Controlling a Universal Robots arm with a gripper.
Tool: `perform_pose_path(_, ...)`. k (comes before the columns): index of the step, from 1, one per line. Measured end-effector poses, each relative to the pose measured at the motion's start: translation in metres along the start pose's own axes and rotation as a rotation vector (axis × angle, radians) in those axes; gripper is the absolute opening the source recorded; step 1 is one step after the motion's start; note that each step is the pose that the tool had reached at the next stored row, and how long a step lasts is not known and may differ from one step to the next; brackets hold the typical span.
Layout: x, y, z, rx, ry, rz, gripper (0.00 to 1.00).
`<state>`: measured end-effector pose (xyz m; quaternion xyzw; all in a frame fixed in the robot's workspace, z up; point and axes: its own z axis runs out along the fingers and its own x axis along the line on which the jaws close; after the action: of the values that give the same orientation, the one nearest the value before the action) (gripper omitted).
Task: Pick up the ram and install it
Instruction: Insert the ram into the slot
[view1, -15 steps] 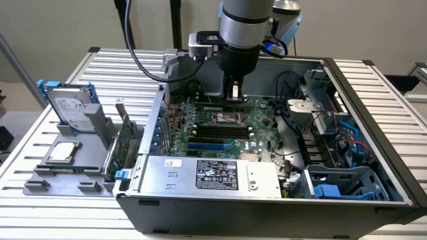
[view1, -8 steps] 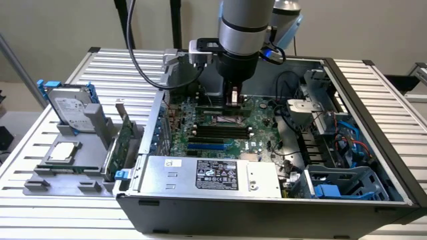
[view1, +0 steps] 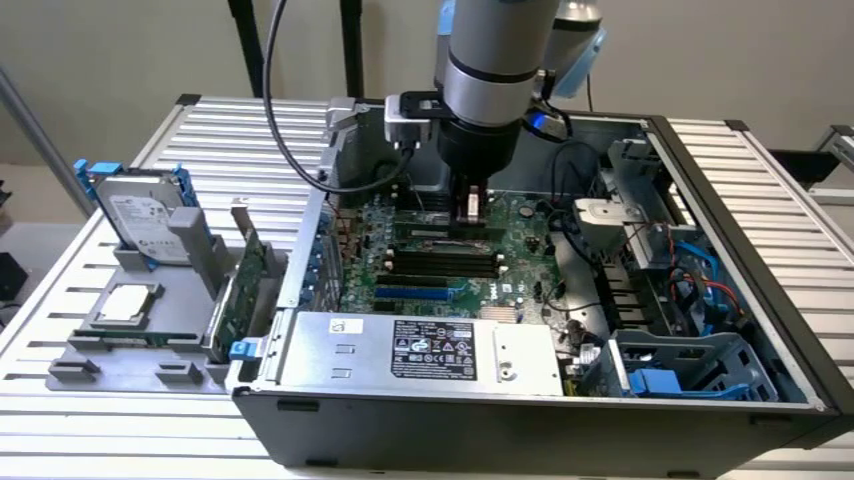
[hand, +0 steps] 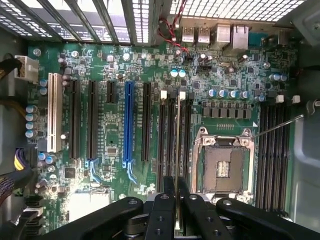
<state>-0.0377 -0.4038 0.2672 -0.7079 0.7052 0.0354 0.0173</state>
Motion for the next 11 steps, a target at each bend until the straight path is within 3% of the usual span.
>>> perform_pose_path(11,0.003,-0.0006,0.0198,0.0000,-0.0001,0.000,0.00)
